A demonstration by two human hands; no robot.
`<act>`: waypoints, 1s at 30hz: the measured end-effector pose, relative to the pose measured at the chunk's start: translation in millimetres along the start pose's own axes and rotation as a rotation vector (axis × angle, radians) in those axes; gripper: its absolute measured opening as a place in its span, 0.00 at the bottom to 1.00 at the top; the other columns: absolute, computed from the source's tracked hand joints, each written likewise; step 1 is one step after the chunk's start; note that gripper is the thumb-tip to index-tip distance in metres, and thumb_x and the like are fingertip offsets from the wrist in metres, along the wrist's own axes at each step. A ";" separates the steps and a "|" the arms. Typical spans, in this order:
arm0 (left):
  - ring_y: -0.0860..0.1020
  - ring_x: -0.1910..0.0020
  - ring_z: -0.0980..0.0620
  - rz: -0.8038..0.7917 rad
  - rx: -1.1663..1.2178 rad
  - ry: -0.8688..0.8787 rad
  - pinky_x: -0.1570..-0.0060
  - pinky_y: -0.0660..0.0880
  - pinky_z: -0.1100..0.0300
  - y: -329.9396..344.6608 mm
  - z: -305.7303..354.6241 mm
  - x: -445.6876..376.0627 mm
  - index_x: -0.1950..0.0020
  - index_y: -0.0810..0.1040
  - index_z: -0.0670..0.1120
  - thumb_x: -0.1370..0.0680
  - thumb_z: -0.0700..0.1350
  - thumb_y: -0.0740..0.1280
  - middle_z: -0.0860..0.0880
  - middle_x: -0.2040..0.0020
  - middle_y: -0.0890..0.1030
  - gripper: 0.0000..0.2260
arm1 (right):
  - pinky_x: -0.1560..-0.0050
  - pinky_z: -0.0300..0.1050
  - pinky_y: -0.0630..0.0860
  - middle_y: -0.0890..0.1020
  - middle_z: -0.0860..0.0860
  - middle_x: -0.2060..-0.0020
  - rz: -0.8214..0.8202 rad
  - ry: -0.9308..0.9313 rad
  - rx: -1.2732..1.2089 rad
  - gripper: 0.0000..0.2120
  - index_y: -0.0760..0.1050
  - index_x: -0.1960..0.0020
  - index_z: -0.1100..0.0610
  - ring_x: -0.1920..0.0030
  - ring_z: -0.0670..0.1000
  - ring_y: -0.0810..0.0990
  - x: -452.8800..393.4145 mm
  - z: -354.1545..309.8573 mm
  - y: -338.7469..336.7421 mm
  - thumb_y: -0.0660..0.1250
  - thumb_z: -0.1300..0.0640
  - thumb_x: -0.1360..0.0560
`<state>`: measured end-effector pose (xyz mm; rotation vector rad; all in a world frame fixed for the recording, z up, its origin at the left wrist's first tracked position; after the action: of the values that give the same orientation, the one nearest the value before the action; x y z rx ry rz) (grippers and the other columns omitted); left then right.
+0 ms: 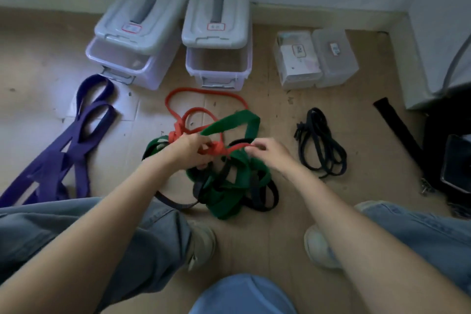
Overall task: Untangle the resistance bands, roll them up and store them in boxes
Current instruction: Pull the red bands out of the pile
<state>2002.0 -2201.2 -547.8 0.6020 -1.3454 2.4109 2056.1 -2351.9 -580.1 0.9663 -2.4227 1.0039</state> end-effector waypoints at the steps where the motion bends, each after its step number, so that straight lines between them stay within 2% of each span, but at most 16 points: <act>1: 0.80 0.56 0.46 0.026 0.049 0.028 0.55 0.76 0.58 -18.1 9.8 3.2 0.44 0.77 0.42 0.24 0.43 0.66 0.45 0.56 0.80 0.10 | 0.66 0.36 0.71 0.81 0.54 0.62 -0.009 -0.008 -0.246 0.09 0.75 0.56 0.58 0.65 0.49 0.78 9.0 -20.2 -16.7 0.61 0.55 0.21; 3: 0.80 0.57 0.46 0.119 0.194 0.083 0.55 0.77 0.59 -58.4 33.0 12.8 0.44 0.77 0.45 0.23 0.43 0.66 0.46 0.57 0.81 0.08 | 0.78 0.34 0.67 0.80 0.52 0.70 -0.031 -0.121 -0.625 0.10 0.72 0.59 0.57 0.77 0.46 0.74 31.4 -71.0 -53.0 0.59 0.56 0.20; 5: 0.80 0.54 0.45 0.174 0.361 0.136 0.50 0.77 0.53 -88.8 52.5 24.6 0.45 0.77 0.44 0.23 0.43 0.66 0.44 0.54 0.82 0.08 | 0.81 0.32 0.62 0.77 0.49 0.76 -0.012 -0.312 -0.723 0.12 0.71 0.61 0.55 0.80 0.43 0.69 56.2 -124.5 -86.1 0.59 0.56 0.20; 8: 0.77 0.54 0.45 0.141 0.275 0.165 0.49 0.74 0.54 -97.3 69.5 45.6 0.50 0.75 0.45 0.22 0.44 0.65 0.44 0.54 0.79 0.03 | 0.77 0.34 0.67 0.78 0.48 0.73 0.019 -0.536 -0.786 0.13 0.72 0.63 0.55 0.76 0.44 0.73 97.7 -185.7 -118.9 0.59 0.58 0.20; 11: 0.77 0.51 0.42 0.130 0.178 0.112 0.47 0.73 0.53 -89.9 71.6 66.1 0.49 0.74 0.41 0.21 0.40 0.61 0.40 0.53 0.79 0.04 | 0.70 0.37 0.73 0.79 0.48 0.72 0.130 -0.566 -1.034 0.13 0.72 0.63 0.57 0.71 0.45 0.77 127.5 -185.3 -152.0 0.59 0.58 0.21; 13: 0.79 0.53 0.42 0.312 0.191 0.061 0.49 0.75 0.51 -125.1 78.7 85.2 0.45 0.76 0.38 0.19 0.42 0.59 0.39 0.53 0.80 0.10 | 0.67 0.39 0.74 0.80 0.48 0.71 0.286 -0.430 -0.858 0.10 0.74 0.59 0.59 0.70 0.46 0.78 137.6 -156.1 -163.6 0.60 0.58 0.21; 14: 0.79 0.60 0.45 0.417 0.320 0.068 0.56 0.76 0.53 -149.3 86.3 98.5 0.47 0.77 0.38 0.19 0.43 0.59 0.42 0.59 0.80 0.10 | 0.65 0.39 0.74 0.81 0.49 0.66 0.326 -0.325 -0.627 0.07 0.76 0.53 0.60 0.66 0.46 0.78 141.3 -140.2 -161.8 0.61 0.58 0.21; 15: 0.77 0.69 0.49 0.474 0.535 0.116 0.65 0.75 0.56 -172.6 97.4 111.1 0.52 0.76 0.39 0.19 0.43 0.59 0.47 0.67 0.78 0.10 | 0.63 0.40 0.75 0.82 0.51 0.58 0.286 -0.218 -0.412 0.11 0.74 0.43 0.60 0.60 0.48 0.79 143.5 -127.4 -152.5 0.64 0.57 0.23; 17: 0.70 0.79 0.56 0.468 0.899 0.254 0.74 0.72 0.62 -208.0 132.0 130.2 0.60 0.73 0.42 0.19 0.43 0.58 0.53 0.77 0.72 0.11 | 0.51 0.41 0.77 0.73 0.47 0.39 -0.011 -0.162 -0.170 0.34 0.61 0.28 0.54 0.44 0.47 0.77 149.5 -122.4 -114.2 0.72 0.50 0.30; 18: 0.70 0.80 0.56 0.424 1.032 0.302 0.75 0.74 0.62 -214.5 150.6 136.0 0.61 0.71 0.42 0.19 0.43 0.58 0.53 0.78 0.72 0.11 | 0.45 0.42 0.75 0.69 0.41 0.36 -0.171 -0.218 -0.146 0.41 0.57 0.26 0.47 0.39 0.45 0.74 157.0 -135.5 -90.4 0.74 0.46 0.33; 19: 0.71 0.80 0.56 0.383 1.152 0.321 0.73 0.77 0.61 -215.5 166.7 141.1 0.60 0.71 0.42 0.19 0.42 0.58 0.52 0.78 0.72 0.11 | 0.41 0.42 0.73 0.68 0.36 0.35 -0.270 -0.298 -0.146 0.42 0.57 0.27 0.43 0.37 0.43 0.73 165.6 -155.0 -70.4 0.74 0.44 0.34; 20: 0.73 0.79 0.55 0.361 1.267 0.320 0.71 0.79 0.59 -214.8 178.2 144.8 0.60 0.70 0.41 0.19 0.42 0.58 0.50 0.77 0.73 0.11 | 0.41 0.39 0.73 0.70 0.34 0.37 -0.278 -0.378 -0.144 0.37 0.61 0.29 0.43 0.38 0.41 0.74 169.2 -173.1 -58.6 0.73 0.43 0.33; 22: 0.77 0.76 0.52 0.366 1.500 0.293 0.69 0.80 0.57 -215.1 184.5 146.7 0.59 0.69 0.40 0.19 0.41 0.57 0.46 0.73 0.74 0.10 | 0.52 0.33 0.75 0.80 0.41 0.47 -0.156 -0.482 -0.183 0.17 0.74 0.41 0.50 0.48 0.43 0.80 167.5 -200.8 -53.4 0.70 0.47 0.28; 24: 0.78 0.75 0.50 0.419 1.757 0.243 0.72 0.79 0.57 -219.5 166.6 147.1 0.60 0.68 0.39 0.18 0.39 0.56 0.44 0.70 0.73 0.10 | 0.60 0.30 0.74 0.83 0.46 0.59 -0.044 -0.508 -0.206 0.05 0.77 0.53 0.55 0.59 0.43 0.82 163.3 -209.7 -63.3 0.68 0.53 0.25; 27: 0.75 0.79 0.50 0.542 1.946 0.180 0.75 0.79 0.54 -225.9 127.4 142.8 0.61 0.67 0.39 0.19 0.36 0.55 0.44 0.72 0.71 0.11 | 0.55 0.36 0.74 0.79 0.47 0.64 -0.043 -0.433 -0.115 0.04 0.76 0.57 0.57 0.62 0.44 0.78 155.8 -185.3 -75.8 0.70 0.57 0.27; 30: 0.76 0.78 0.51 0.598 1.790 0.079 0.74 0.79 0.57 -210.1 104.4 132.6 0.63 0.67 0.40 0.19 0.36 0.54 0.45 0.75 0.72 0.12 | 0.54 0.44 0.74 0.79 0.50 0.61 -0.032 -0.217 0.208 0.04 0.76 0.58 0.56 0.60 0.48 0.77 143.2 -132.8 -74.9 0.71 0.59 0.29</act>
<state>2006.6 -2175.1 -279.7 0.3633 1.2352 3.4554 2014.5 -2360.5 -375.3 1.2390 -2.5011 1.2155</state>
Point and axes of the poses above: each hand's wrist, its own x-axis away from the middle knuckle, its own y-axis out of the palm, z = x × y, the point moved 9 cm from there along -x, towards the middle knuckle
